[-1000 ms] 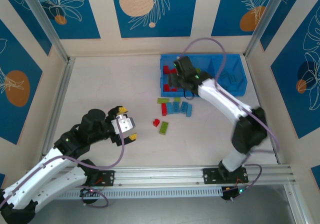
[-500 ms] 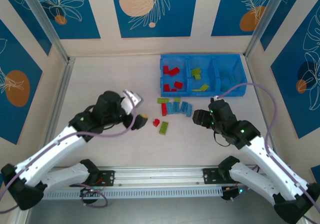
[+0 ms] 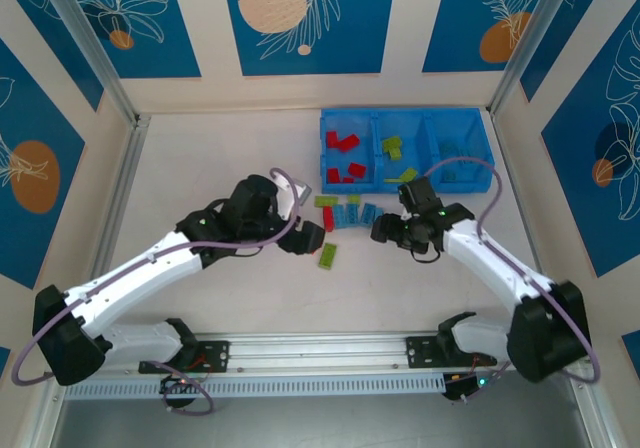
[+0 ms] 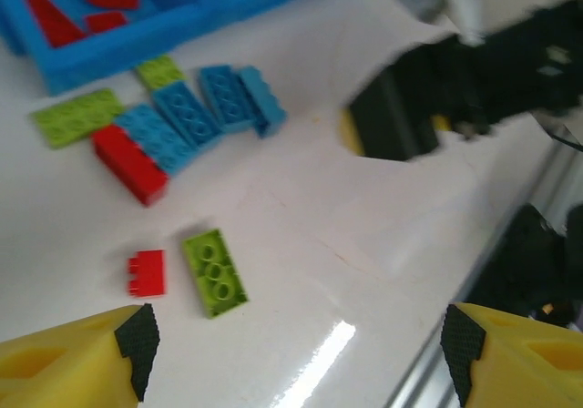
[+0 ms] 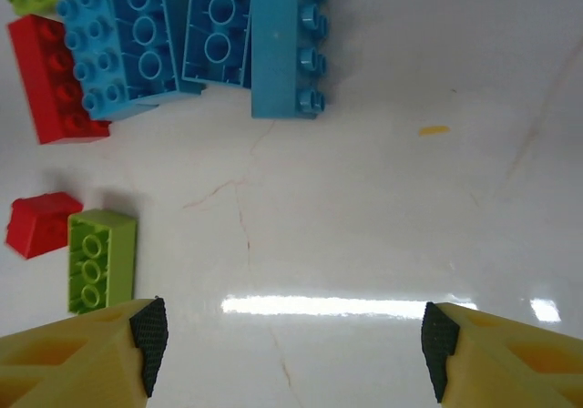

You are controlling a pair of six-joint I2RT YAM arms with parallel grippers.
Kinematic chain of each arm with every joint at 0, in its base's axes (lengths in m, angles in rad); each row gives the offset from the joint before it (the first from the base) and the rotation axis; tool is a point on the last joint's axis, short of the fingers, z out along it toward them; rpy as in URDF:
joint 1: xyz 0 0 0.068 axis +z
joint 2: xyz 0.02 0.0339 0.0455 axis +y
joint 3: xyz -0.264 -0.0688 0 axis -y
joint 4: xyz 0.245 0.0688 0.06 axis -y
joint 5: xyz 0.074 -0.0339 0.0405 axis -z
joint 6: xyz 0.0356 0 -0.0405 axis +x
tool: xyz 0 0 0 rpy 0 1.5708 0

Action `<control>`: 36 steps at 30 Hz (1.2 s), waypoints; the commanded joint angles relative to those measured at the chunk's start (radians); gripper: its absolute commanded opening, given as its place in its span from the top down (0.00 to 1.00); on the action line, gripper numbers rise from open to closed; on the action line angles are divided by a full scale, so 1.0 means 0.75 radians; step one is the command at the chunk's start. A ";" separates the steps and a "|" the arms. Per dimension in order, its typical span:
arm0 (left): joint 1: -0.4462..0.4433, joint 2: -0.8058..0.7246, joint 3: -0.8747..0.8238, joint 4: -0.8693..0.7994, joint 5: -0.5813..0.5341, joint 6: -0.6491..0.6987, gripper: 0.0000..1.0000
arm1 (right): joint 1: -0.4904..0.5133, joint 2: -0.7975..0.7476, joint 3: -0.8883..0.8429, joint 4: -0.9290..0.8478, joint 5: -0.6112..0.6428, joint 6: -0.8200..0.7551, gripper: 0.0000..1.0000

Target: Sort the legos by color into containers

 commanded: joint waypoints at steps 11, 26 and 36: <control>-0.080 -0.006 0.003 -0.009 0.025 0.071 0.13 | -0.007 0.550 0.215 0.265 0.152 -0.127 0.41; -0.082 -0.025 -0.027 0.012 -0.009 0.096 0.10 | 0.004 0.382 0.092 0.217 0.229 -0.050 0.84; -0.081 -0.077 -0.041 0.035 -0.021 0.104 0.00 | -0.225 -0.297 0.050 0.189 0.304 -0.043 0.90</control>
